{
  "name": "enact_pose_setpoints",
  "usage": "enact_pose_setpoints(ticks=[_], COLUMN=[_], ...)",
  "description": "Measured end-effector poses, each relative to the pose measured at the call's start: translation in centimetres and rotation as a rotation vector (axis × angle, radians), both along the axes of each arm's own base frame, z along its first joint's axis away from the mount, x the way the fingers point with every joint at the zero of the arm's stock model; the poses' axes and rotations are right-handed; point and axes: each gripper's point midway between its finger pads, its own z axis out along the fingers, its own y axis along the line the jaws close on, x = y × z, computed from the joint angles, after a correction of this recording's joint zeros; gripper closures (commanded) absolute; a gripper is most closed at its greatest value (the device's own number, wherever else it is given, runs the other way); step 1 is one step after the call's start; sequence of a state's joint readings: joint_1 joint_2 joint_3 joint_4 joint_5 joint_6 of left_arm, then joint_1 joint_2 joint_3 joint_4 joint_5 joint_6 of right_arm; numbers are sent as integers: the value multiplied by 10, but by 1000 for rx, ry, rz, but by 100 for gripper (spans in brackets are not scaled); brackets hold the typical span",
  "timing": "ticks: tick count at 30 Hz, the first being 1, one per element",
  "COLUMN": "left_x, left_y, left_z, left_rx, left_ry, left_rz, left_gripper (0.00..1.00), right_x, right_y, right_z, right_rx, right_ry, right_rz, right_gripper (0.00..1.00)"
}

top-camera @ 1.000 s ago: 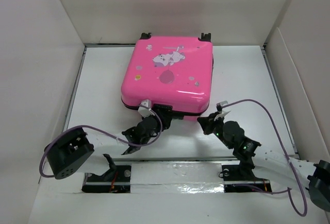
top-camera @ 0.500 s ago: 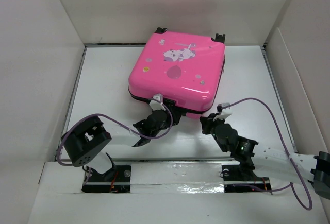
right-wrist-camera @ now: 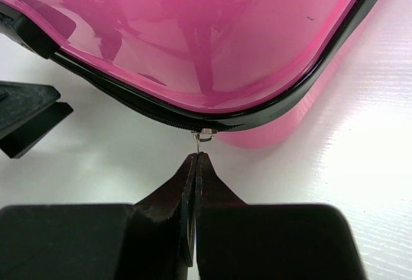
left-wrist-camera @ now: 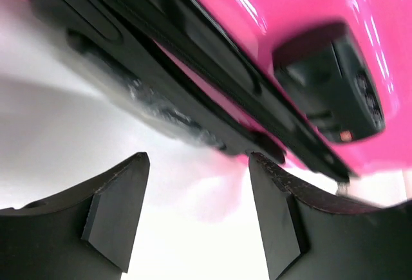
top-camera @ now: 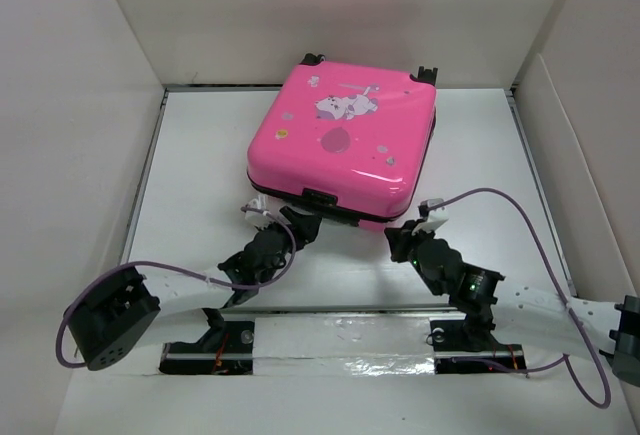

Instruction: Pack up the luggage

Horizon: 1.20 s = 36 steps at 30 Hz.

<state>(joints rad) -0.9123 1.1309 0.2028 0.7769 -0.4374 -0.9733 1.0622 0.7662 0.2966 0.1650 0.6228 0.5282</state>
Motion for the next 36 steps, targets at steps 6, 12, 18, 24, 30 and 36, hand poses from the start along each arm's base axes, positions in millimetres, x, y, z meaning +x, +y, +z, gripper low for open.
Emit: enact_pose_setpoints(ticks=[6,12,18,24,30,36], left_x=[21,36,46,53,61,58], left_y=[5,4,5,0,-2,-10], left_z=[-2,-8,-10,-9,-8,-8], left_rx=[12,20,2,-84,-73,-73], left_ry=[10,21,15,17,-25,-53], left_rz=[66,98,131,164,181,179], left_gripper=[43,48,67,100,100,100], right_x=[-2,-5,-6,-5,-3,11], right_y=[-1,-1,0,5,17,56], right_z=[5,4,4,1,-4,3], right_rx=[18,26,27,21,13,-51], right_ry=[-7,-5,-4,-4,0,5], right_rz=[11,27,35,43,74,132], right_gripper=[100,100,100,100,100,100])
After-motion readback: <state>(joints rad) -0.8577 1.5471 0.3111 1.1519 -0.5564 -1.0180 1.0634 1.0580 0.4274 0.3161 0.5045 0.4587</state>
